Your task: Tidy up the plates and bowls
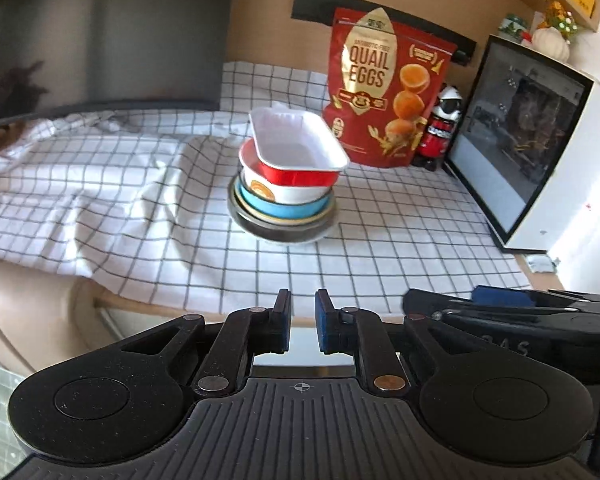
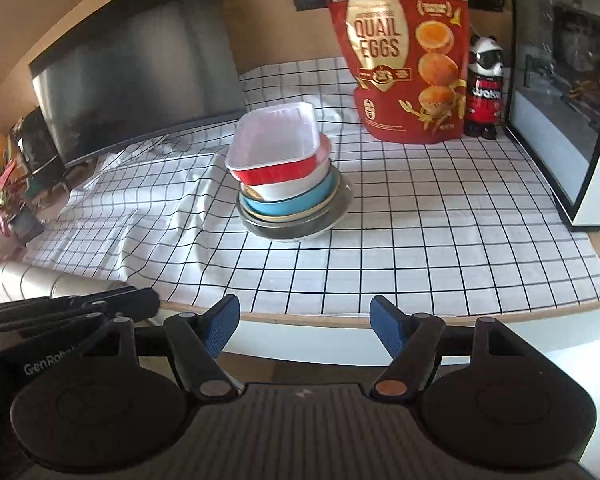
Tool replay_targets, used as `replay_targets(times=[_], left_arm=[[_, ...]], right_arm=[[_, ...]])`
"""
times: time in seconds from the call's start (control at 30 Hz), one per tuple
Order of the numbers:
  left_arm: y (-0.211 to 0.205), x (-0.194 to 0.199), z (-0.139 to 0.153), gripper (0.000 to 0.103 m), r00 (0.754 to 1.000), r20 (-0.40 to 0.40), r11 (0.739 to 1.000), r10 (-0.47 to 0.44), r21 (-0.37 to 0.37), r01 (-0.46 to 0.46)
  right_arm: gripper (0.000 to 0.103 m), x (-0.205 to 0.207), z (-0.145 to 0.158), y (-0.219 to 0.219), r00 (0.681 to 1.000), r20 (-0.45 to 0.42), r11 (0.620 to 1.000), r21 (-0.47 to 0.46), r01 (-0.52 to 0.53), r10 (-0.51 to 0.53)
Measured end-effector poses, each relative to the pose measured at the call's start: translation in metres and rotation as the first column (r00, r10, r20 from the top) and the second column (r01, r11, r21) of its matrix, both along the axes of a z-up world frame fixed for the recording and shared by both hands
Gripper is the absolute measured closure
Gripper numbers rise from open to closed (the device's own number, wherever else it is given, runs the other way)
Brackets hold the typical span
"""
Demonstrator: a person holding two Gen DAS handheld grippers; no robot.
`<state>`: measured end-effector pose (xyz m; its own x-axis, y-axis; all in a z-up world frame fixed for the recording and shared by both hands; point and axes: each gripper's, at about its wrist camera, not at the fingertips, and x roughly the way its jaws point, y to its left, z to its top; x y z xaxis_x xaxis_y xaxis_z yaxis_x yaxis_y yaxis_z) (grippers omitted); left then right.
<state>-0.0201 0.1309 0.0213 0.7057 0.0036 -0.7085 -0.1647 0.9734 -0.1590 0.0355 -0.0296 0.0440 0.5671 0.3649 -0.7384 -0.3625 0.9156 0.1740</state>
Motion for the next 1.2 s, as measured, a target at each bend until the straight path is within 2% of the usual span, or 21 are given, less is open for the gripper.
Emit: replay_targets(times=[1.2], left_arm=[[0.0017,0.0042,0.0040,0.088,1.000,-0.001,1.000,0.011,0.006,-0.011]], right_arm=[[0.030,0.0083,-0.0004,0.0048,1.000,-0.015,1.000,-0.001,-0.003,0.003]])
